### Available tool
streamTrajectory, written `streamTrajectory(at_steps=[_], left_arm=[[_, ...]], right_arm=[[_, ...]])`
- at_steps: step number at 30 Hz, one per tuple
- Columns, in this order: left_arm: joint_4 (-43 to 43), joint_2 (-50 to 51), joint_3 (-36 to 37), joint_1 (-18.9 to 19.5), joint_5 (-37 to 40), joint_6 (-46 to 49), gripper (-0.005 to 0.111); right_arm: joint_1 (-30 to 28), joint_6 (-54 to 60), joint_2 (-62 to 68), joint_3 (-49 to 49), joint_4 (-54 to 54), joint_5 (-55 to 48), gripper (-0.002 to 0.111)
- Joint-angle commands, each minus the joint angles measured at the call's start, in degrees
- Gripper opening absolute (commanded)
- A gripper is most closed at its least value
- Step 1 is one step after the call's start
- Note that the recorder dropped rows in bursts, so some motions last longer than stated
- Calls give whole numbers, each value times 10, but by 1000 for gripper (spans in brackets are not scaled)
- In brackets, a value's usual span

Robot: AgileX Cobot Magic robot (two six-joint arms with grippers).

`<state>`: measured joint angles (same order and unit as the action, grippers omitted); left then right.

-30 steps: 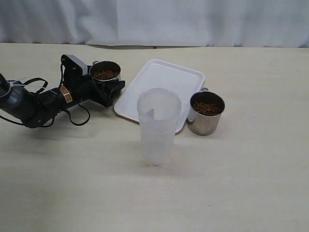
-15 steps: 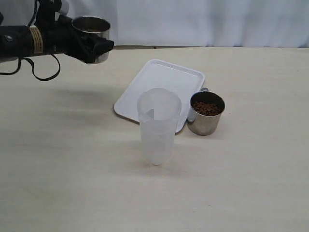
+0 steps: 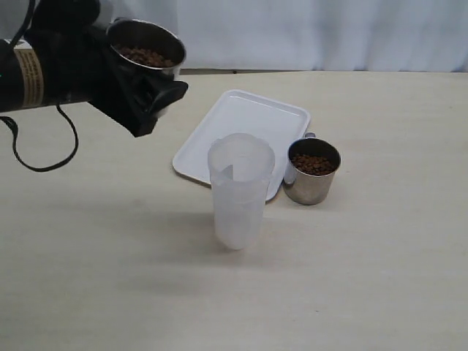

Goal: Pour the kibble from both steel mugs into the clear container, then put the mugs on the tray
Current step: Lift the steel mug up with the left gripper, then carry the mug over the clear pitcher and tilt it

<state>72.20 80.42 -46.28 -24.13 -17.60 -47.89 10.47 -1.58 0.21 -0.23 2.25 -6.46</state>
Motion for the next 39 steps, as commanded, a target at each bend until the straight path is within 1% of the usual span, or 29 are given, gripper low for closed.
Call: streamTrajectory(at_steps=[1, 3, 6, 11, 18, 23, 25, 27, 30, 32, 36, 39], left_arm=[[-7, -15, 2, -74, 70, -3, 0], [-7, -14, 2, -100, 110, 1, 0], [-7, -14, 2, -120, 155, 13, 0], [14, -14, 2, -139, 155, 14, 0], [38, -14, 2, -139, 184, 18, 0], [38, -14, 2, -139, 181, 58, 0], [38, -14, 2, -139, 168, 60, 0], [50, -14, 2, -151, 176, 61, 0], [75, -14, 2, -178, 217, 61, 0], [81, -14, 2, -186, 238, 62, 0], [82, -14, 2, -186, 270, 68, 0], [82, -14, 2, -186, 265, 76, 0]], right_arm=[[-3, 2, -2, 2, 3, 7, 5], [-3, 2, -2, 2, 3, 7, 5], [-3, 2, -2, 2, 3, 7, 5], [-3, 2, -2, 2, 3, 7, 5], [-3, 2, -2, 2, 3, 7, 5], [-3, 2, -2, 2, 3, 7, 5], [-3, 2, -2, 2, 3, 7, 5], [-3, 2, -2, 2, 3, 7, 5], [-3, 2, -2, 2, 3, 7, 5], [-3, 2, -2, 2, 3, 7, 5], [-3, 2, -2, 2, 3, 7, 5], [-3, 2, -2, 2, 3, 7, 5]])
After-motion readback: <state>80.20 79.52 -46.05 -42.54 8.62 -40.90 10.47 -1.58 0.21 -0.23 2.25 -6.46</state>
